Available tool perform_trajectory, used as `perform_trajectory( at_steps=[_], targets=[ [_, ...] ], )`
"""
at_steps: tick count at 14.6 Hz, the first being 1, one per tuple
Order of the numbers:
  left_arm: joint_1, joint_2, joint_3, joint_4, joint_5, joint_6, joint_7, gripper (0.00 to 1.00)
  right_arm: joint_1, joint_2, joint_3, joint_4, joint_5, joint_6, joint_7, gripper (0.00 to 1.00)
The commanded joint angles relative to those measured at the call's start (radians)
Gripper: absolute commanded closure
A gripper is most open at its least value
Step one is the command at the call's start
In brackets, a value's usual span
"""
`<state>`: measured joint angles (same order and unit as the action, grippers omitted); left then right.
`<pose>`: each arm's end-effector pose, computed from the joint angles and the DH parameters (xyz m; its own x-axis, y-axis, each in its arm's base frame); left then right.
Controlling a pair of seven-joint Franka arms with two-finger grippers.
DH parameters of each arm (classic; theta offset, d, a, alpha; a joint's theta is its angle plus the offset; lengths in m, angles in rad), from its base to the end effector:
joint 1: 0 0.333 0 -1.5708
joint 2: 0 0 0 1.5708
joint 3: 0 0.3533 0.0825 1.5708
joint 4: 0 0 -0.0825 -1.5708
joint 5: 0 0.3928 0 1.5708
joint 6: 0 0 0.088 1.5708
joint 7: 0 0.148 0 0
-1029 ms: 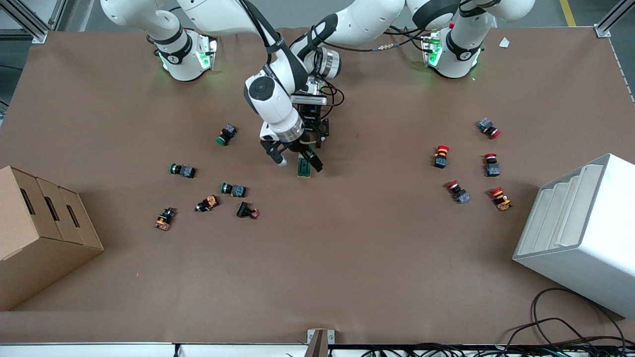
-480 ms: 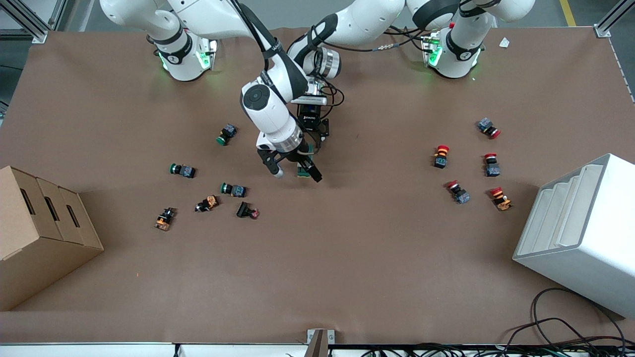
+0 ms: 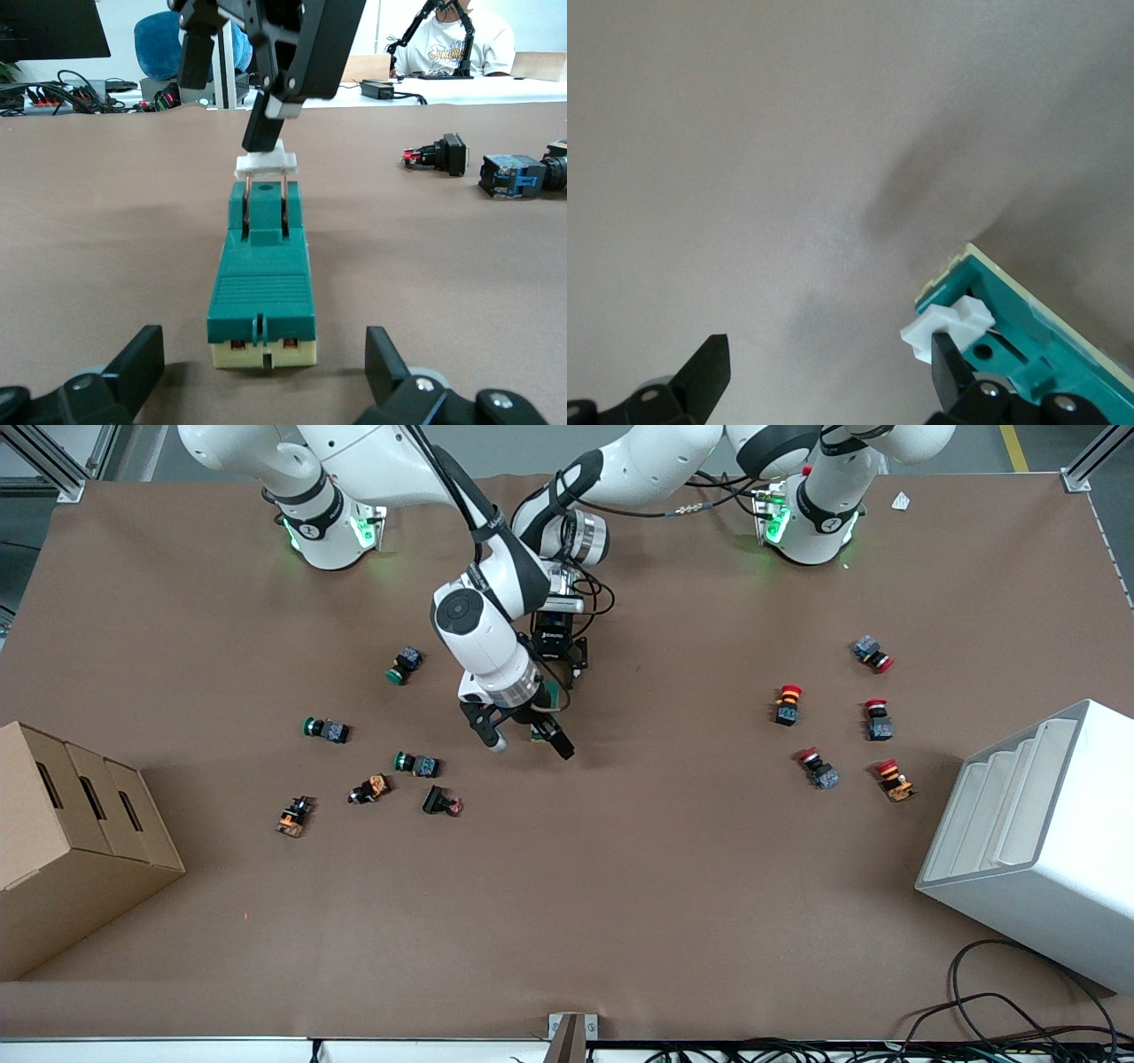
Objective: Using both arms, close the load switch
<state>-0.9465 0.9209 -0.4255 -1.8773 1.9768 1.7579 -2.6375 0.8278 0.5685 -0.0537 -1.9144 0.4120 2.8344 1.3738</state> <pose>0.2497 -0.5897 0.0529 0.3183 -0.0350 0.9473 -0.1133 -0.9936 0.0014 0.5073 0.4776 0.2165 0.5911 -0.7917 -0.1544 -0.7833 -0.5178 -0.3438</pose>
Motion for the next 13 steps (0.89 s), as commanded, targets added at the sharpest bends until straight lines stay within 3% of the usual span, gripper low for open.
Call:
perform_trajectory(
  at_steps=[1, 8, 11, 13],
  targets=[
    [-0.014, 0.026, 0.007, 0.023, 0.001, -0.009, 0.005, 0.00, -0.018, 0.057, 0.005, 0.060, 0.002, -0.001, -0.033, 0.00],
    [-0.012, 0.024, 0.007, 0.021, 0.001, -0.009, 0.005, 0.00, -0.047, 0.091, 0.003, 0.106, -0.002, -0.010, -0.048, 0.00],
    [-0.011, 0.018, 0.005, 0.020, -0.006, -0.009, 0.011, 0.00, -0.104, 0.065, 0.002, 0.120, -0.024, -0.137, -0.119, 0.00],
    [-0.011, 0.012, 0.005, 0.023, -0.033, -0.009, 0.039, 0.00, -0.166, -0.016, -0.011, 0.118, -0.024, -0.270, -0.239, 0.00]
  ],
)
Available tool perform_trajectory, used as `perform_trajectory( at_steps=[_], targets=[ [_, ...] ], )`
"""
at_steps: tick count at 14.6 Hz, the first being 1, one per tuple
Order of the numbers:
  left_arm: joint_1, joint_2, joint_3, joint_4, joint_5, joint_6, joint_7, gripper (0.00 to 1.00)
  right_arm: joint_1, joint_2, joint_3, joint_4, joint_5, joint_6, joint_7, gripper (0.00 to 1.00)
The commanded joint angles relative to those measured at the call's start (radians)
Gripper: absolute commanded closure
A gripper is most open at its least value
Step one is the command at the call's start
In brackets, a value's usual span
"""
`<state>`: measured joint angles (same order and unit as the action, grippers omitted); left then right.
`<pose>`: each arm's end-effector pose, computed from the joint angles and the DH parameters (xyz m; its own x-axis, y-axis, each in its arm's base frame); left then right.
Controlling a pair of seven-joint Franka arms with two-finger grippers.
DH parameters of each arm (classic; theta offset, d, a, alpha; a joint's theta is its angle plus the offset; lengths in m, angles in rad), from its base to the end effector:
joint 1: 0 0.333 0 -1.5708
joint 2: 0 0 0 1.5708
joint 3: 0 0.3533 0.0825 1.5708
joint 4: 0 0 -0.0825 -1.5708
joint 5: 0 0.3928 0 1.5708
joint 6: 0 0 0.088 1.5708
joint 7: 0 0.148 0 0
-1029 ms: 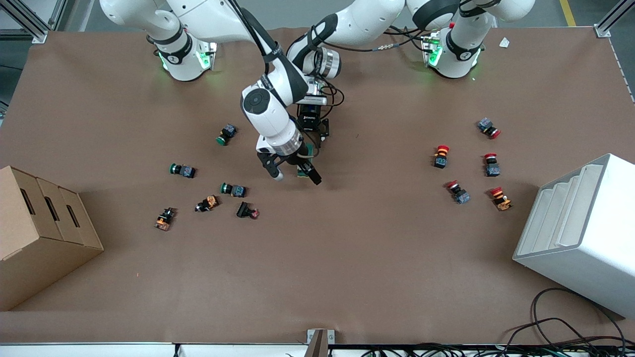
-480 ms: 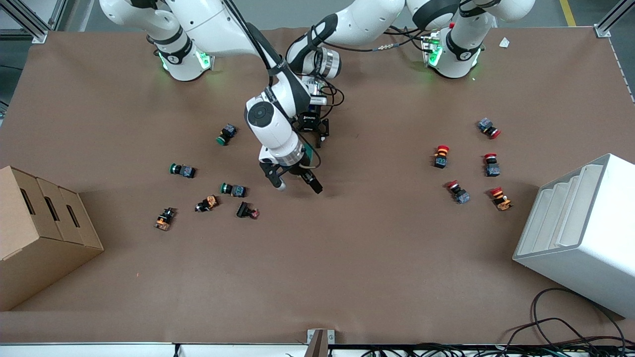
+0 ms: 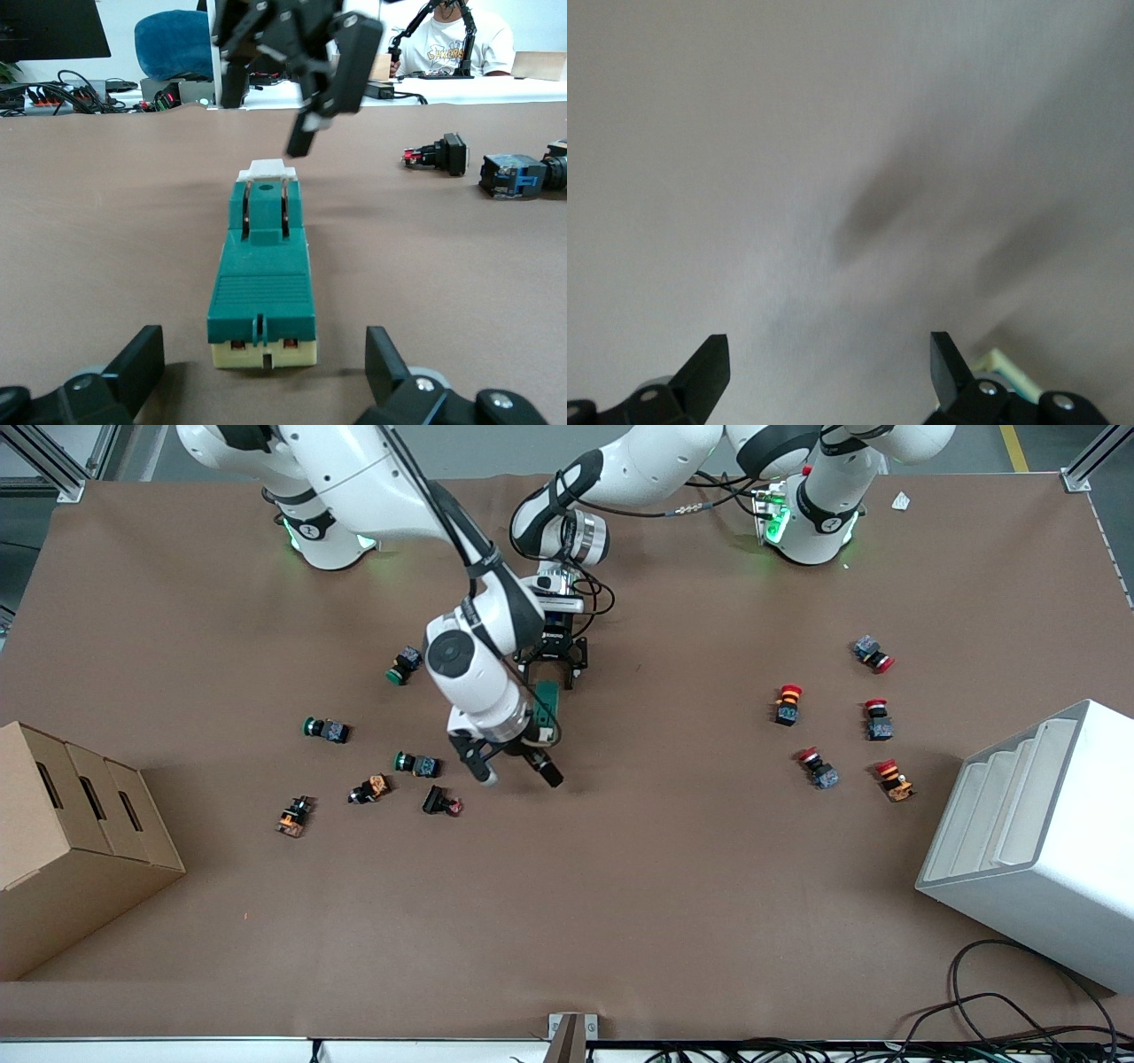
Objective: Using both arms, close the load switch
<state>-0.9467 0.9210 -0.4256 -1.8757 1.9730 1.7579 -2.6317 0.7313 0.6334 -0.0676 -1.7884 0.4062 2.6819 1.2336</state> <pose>0.2498 -0.5899 0.0531 0.3191 -0.0389 0.9469 -0.1116 -0.9937 -0.0032 0.5669 0.4423 0.2080 0.6369 -0.7587 -0.1371 -0.7588 -0.5854 -0.2855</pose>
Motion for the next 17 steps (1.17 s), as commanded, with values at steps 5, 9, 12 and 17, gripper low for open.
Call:
perform_trajectory(
  at_steps=[5, 9, 12, 17],
  targets=[
    [-0.004, -0.027, -0.031, 0.039, -0.143, -0.008, 0.104, 0.00, -0.131, -0.245, -0.176, -0.006, -0.130, -0.503, -0.561, 0.00],
    [0.005, -0.076, -0.071, 0.134, -0.337, -0.006, 0.227, 0.00, -0.131, -0.328, -0.363, 0.038, -0.141, -0.762, -0.915, 0.00],
    [0.011, -0.083, -0.073, 0.287, -0.527, -0.006, 0.375, 0.00, -0.141, -0.319, -0.472, 0.222, -0.242, -1.015, -1.057, 0.00],
    [0.087, -0.125, -0.071, 0.452, -0.748, -0.008, 0.631, 0.00, -0.335, -0.313, -0.482, 0.436, -0.254, -1.256, -1.210, 0.00]
  ],
)
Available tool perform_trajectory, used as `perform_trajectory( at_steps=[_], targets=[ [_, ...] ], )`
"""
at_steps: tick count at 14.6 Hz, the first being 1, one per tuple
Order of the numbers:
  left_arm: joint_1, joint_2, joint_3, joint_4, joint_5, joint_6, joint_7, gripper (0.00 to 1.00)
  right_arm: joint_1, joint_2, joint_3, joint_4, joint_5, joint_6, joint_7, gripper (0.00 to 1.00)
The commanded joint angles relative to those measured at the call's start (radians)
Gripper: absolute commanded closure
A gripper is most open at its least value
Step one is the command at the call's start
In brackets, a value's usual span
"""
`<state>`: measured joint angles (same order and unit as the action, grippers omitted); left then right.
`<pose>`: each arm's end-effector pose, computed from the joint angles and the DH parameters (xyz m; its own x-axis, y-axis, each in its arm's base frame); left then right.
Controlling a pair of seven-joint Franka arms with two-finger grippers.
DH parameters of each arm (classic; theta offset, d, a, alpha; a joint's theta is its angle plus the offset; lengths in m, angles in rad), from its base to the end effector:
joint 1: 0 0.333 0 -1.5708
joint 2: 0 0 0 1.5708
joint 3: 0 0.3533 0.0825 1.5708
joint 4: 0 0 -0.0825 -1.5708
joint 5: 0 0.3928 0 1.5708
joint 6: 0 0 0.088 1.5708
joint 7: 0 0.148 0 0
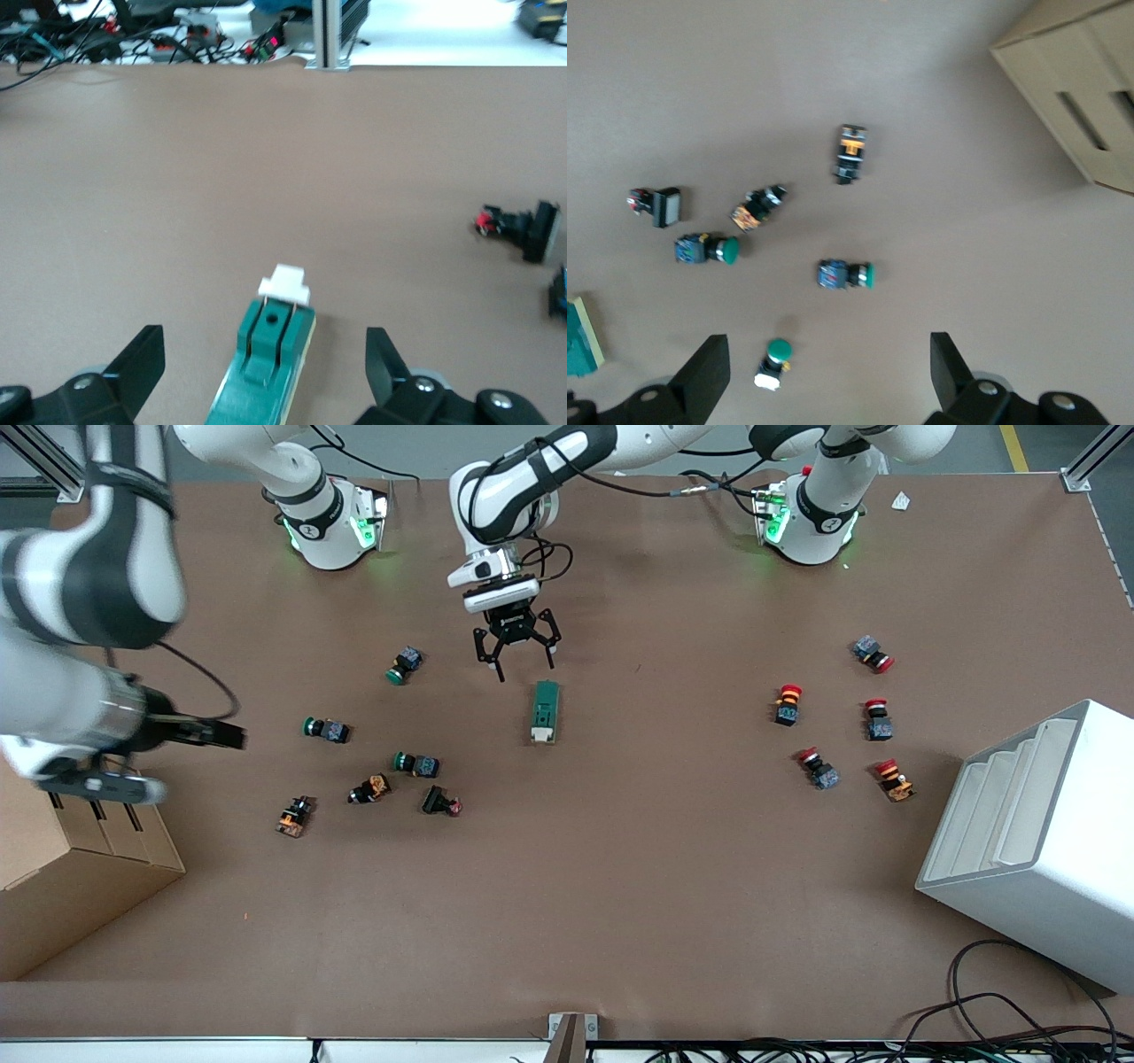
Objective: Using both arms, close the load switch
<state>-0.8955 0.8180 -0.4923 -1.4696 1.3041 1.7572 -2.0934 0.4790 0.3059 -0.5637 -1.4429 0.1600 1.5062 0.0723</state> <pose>0.3219 -0.6661 0.2254 0.6239 0.0996 0.7751 0.2623 -0.9610 -0.0876 0.6308 0.0146 0.5159 0.9687 -0.1552 -0.1939 -0.1549 -0.9878 0.0170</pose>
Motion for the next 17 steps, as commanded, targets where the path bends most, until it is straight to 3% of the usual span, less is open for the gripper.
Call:
perform_trajectory(
  at_steps=[1, 6, 17],
  targets=[
    [0.064, -0.046, -0.006, 0.046, -0.110, -0.007, 0.148, 0.00, -0.106, 0.025, 0.014, 0.129, -0.008, -0.111, -0.063, 0.00],
    [0.210, -0.124, -0.006, 0.106, -0.281, -0.004, 0.409, 0.00, -0.175, 0.055, 0.021, 0.263, -0.007, -0.195, -0.124, 0.00],
    [0.637, -0.324, -0.009, 0.150, -0.662, 0.008, 0.970, 0.00, -0.141, 0.044, 0.022, 0.263, -0.004, -0.195, -0.094, 0.00]
  ],
)
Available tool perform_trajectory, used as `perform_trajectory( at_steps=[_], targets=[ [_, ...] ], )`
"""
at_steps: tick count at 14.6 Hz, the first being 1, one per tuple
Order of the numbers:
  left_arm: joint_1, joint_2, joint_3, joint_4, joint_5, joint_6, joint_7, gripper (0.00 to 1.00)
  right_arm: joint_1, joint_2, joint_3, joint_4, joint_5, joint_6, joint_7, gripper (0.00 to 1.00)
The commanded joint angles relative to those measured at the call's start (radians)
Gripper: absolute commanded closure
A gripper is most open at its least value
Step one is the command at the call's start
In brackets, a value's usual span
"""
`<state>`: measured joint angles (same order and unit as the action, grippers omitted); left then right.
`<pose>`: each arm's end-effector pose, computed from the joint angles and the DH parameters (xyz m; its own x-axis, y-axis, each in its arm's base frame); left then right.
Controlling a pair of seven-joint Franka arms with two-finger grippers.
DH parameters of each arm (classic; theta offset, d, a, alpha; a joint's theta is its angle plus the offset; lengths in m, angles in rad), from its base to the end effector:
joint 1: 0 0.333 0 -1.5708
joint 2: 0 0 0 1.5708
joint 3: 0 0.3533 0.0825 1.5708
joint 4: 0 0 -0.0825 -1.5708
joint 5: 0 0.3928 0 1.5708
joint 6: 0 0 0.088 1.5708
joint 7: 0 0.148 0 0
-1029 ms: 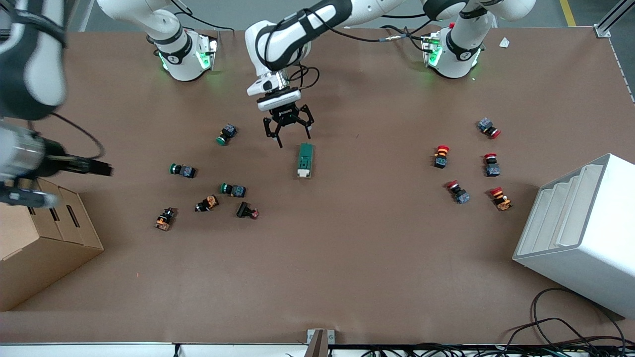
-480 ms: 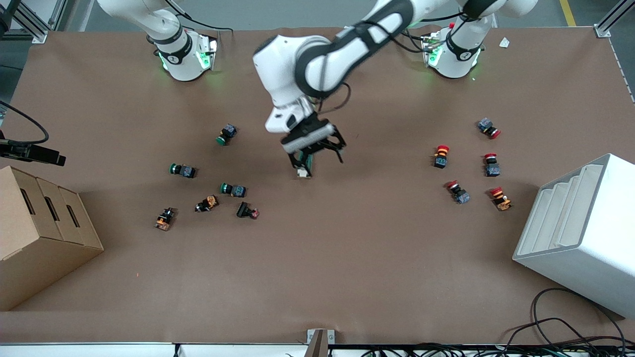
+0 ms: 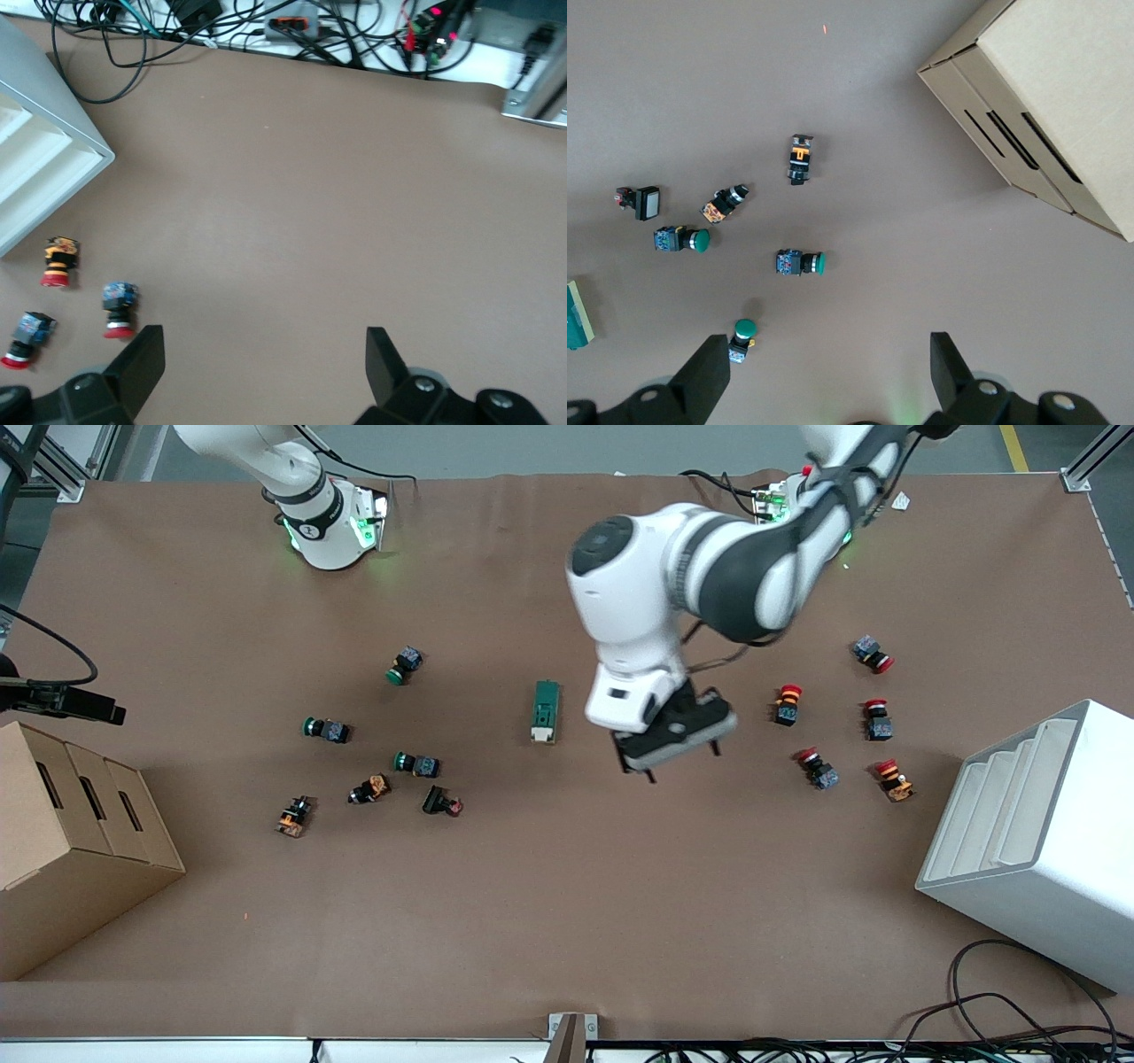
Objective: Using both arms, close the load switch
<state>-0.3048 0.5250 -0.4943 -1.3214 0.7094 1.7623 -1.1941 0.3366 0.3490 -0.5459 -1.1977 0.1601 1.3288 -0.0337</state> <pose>0.6144 -0.4034 0.4596 0.8901 0.2358 0.3900 0.3323 -0.9214 -0.2014 0.6338 -0.0427 0.5887 0.9756 -0.1373 -0.1712 -0.1371 -0.9905 0.0130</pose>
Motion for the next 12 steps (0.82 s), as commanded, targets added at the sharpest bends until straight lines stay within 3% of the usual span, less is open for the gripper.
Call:
perform_trajectory(
  at_steps=[1, 6, 10, 12],
  targets=[
    [0.068, -0.064, 0.002, 0.002, -0.118, 0.011, 0.126, 0.00, 0.001, -0.002, 0.004, 0.018, -0.002, -0.017, 0.012, 0.00],
    [0.113, -0.242, 0.210, -0.027, -0.431, 0.012, 0.453, 0.00, 0.018, -0.035, 0.018, -0.023, -0.025, -0.019, 0.011, 0.00],
    [0.157, -0.344, 0.316, -0.059, -0.566, -0.047, 0.695, 0.00, -0.068, -0.099, 0.150, -0.078, -0.086, -0.013, 0.041, 0.00],
    [0.200, -0.375, 0.327, -0.059, -0.622, -0.099, 0.781, 0.00, -0.138, -0.136, 0.230, -0.124, -0.091, 0.006, 0.048, 0.00]
  ],
)
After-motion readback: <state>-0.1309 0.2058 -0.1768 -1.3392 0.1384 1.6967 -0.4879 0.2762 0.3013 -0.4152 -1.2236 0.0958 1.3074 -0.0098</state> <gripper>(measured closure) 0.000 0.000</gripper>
